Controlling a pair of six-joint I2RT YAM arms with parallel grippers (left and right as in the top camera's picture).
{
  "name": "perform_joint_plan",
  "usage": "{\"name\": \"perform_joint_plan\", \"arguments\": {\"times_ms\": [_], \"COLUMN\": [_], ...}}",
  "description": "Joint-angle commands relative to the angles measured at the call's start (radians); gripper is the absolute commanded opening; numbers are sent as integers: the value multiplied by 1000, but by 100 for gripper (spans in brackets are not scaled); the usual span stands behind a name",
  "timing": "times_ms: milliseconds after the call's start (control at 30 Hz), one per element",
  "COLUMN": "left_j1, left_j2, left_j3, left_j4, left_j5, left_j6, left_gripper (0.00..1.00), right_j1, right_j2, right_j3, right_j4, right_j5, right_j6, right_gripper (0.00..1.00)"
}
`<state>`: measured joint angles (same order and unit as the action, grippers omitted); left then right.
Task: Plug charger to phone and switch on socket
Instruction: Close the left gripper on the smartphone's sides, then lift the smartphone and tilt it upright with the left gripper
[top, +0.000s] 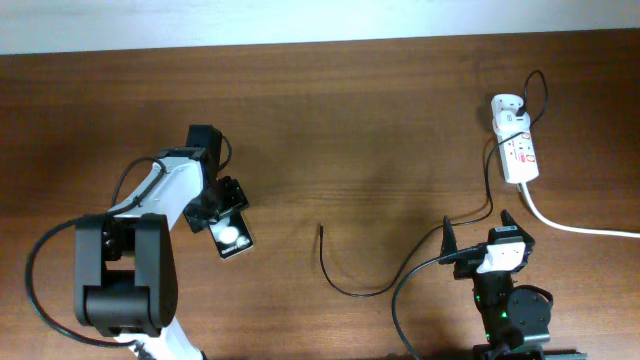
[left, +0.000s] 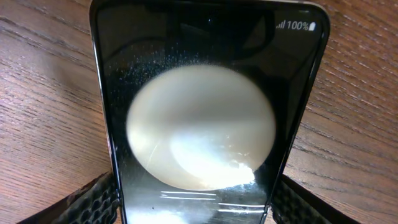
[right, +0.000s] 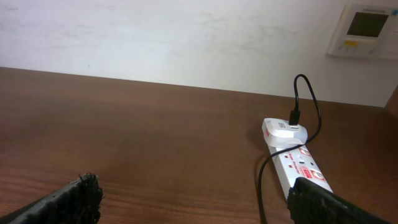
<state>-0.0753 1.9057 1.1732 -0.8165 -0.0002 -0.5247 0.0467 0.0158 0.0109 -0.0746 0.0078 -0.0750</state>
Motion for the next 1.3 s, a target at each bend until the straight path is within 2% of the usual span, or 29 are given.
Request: {"name": "perform_joint_plan", "arguments": {"times_ms": [0,33,200,300,367,567,633,667,767,833,1000,1167,1267], "left_j1": [5,5,5,5,5,5,5,5,5,5,5,5,5], "left_j2": [11,11,11,11,11,11,11,11,11,11,11,11,11], "left_j3": [-15,-15,-15,-15,-15,-15,-15,-15,-15,-15,14,140,156], "left_j4": [8,11,15,16,16,16,16,16,16,16,13,-86,-105], "left_j5": [4,4,4,4,4,4,4,4,5,5,5,4,5], "left_j6": [-6,-6,-6,-6,-6,-6,-6,-6,-6,-6,-6,-5,-5], "left_gripper": [94,99,100,91,78,71,57,44,15,0,0,0,0], "right_j1": [5,5,5,5,5,5,5,5,5,5,5,5,5], "right_j2": [-8,-8,-8,-8,-8,-8,-8,-8,-8,-8,-8,-8,-8], "right_j3": [-5,-5,-5,-5,-5,-5,-5,-5,-5,-5,-5,-5,-5], "right_j4": [-6,-6,-6,-6,-6,-6,-6,-6,-6,-6,-6,-6,-6], "right_j5": [16,15,15,15,15,15,15,16,15,15,15,15,15], "right_j6": [4,4,4,4,4,4,4,4,4,4,4,4,4], "right_gripper": [99,99,99,99,99,99,99,99,99,99,99,99,99]}}
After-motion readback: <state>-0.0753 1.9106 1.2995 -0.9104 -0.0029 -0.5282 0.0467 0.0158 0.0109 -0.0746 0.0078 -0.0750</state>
